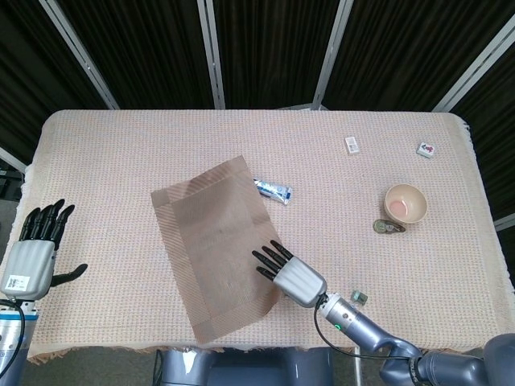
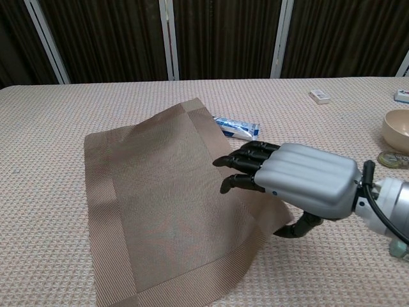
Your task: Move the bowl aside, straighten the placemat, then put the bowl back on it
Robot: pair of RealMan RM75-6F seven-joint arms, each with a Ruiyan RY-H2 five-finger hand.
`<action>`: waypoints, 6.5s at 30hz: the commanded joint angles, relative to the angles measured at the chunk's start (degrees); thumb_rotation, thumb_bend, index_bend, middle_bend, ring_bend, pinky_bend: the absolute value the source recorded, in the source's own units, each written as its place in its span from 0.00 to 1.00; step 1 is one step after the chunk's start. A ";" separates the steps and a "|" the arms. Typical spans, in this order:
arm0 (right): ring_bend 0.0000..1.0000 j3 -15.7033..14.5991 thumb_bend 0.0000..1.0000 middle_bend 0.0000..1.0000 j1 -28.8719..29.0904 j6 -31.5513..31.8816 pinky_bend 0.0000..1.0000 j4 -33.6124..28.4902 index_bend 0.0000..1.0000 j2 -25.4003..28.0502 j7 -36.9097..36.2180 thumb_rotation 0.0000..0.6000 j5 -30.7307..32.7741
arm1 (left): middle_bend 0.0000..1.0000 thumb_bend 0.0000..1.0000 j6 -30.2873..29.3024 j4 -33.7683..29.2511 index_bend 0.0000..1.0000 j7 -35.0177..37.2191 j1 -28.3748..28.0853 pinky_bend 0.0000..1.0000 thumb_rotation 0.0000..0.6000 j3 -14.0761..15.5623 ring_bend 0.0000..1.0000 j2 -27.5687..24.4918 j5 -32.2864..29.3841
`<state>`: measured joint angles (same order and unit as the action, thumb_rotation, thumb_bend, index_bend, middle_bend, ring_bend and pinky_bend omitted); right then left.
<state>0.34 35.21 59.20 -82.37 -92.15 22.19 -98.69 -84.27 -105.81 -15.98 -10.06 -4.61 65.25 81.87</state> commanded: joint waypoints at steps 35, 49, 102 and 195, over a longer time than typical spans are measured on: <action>0.00 -9.51 0.39 0.21 -2.32 19.02 0.00 9.89 0.71 18.19 -7.69 1.00 -16.53 | 0.00 0.00 0.39 -0.19 0.00 -0.29 0.17 0.00 1.00 0.14 0.00 0.27 0.15; 0.00 -5.28 0.38 0.21 3.81 21.51 0.00 33.22 0.69 16.04 -3.17 1.00 -20.56 | 0.00 0.00 1.01 -0.17 0.00 -1.69 -0.10 0.00 1.00 0.22 0.00 1.15 -0.15; 0.00 3.26 0.00 0.00 -25.97 34.37 0.00 -8.21 0.00 23.85 -17.41 1.00 15.19 | 0.00 0.29 24.02 38.58 0.28 9.49 -24.38 0.00 1.00 2.21 0.00 28.15 18.37; 0.00 5.43 0.00 0.00 -30.01 35.10 0.00 -11.70 0.00 26.73 -21.76 1.00 8.30 | 0.00 0.56 11.57 28.72 0.72 8.87 -22.86 0.00 1.00 21.63 0.00 21.42 26.68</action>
<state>5.78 5.21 94.28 -94.07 -65.43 0.41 -90.38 -72.20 -77.59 -7.58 -33.37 16.97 87.05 108.84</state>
